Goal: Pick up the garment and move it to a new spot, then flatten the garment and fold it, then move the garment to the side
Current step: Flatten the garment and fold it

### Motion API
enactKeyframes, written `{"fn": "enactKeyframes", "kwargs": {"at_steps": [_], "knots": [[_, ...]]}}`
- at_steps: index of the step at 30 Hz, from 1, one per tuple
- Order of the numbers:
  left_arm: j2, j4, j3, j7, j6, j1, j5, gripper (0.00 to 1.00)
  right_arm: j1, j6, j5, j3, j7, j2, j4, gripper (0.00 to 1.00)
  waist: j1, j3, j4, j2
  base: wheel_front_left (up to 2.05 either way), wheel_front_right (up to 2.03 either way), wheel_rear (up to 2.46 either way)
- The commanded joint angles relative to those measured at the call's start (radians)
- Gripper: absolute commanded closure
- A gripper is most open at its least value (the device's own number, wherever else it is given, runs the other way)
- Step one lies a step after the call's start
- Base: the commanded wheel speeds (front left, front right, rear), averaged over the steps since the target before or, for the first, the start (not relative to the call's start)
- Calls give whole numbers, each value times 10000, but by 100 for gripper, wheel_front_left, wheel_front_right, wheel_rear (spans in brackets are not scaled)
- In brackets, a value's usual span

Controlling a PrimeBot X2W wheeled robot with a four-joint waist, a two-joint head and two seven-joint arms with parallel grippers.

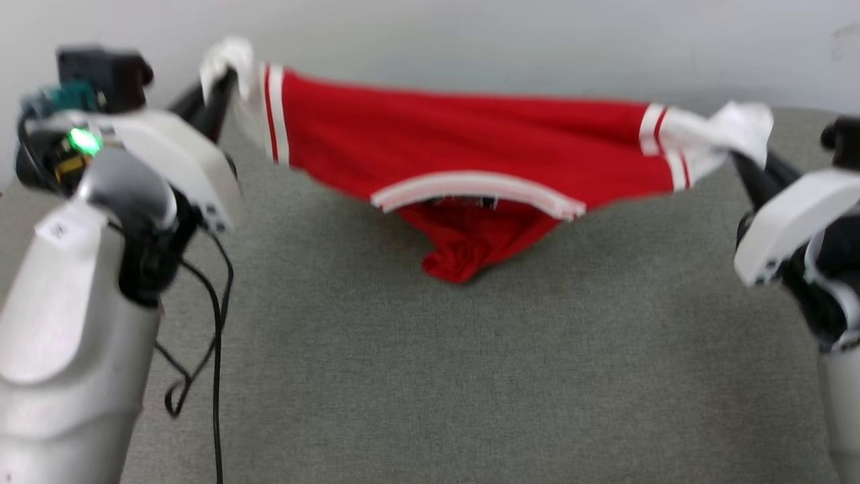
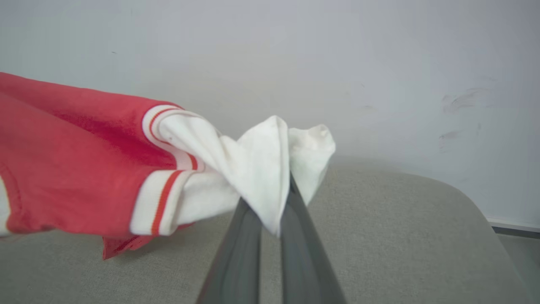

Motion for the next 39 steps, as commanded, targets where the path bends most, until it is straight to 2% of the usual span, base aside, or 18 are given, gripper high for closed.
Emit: {"fn": "enactKeyframes", "kwargs": {"at_steps": [1, 10, 20, 25, 26, 33, 39], "knots": [[-76, 201, 41, -215, 29, -504, 131, 100, -487, -14, -63, 23, -182, -122, 159, 100, 0, 298, -44, 0, 0, 0, 0], [-96, 2206, -73, -1510, 19, -3817, 1015, 100, -4143, -14, -103, 53, -1134, -325, 1807, 100, 0, 1739, -101, 0, 0, 0, 0], [444, 4042, 65, -3160, -221, -7091, 1657, 100, -8121, -16, -535, 351, -2064, -279, 3662, 100, 0, 3160, -347, 0, 0, 0, 0], [650, 4662, 236, -3778, -267, -8259, 1670, 100, -9560, -16, -741, 591, -2576, -189, 4464, 100, 0, 3771, -476, 0, 0, 0, 0], [640, 5078, 225, -3977, -346, -8699, 1618, 100, -10138, -17, -787, 792, -2827, -95, 4936, 100, 0, 4163, -502, 0, 0, 0, 0], [339, 6519, 250, -4072, -559, -8837, 1137, 100, -10635, -16, -577, 1285, -3328, 252, 6265, 100, 0, 4838, -448, 0, 0, 0, 0], [38, 7848, 359, -4153, -797, -8137, 415, 100, -9929, -16, -123, 1805, -3758, 483, 7440, 100, 0, 4927, -376, 0, 0, 0, 0]]}}
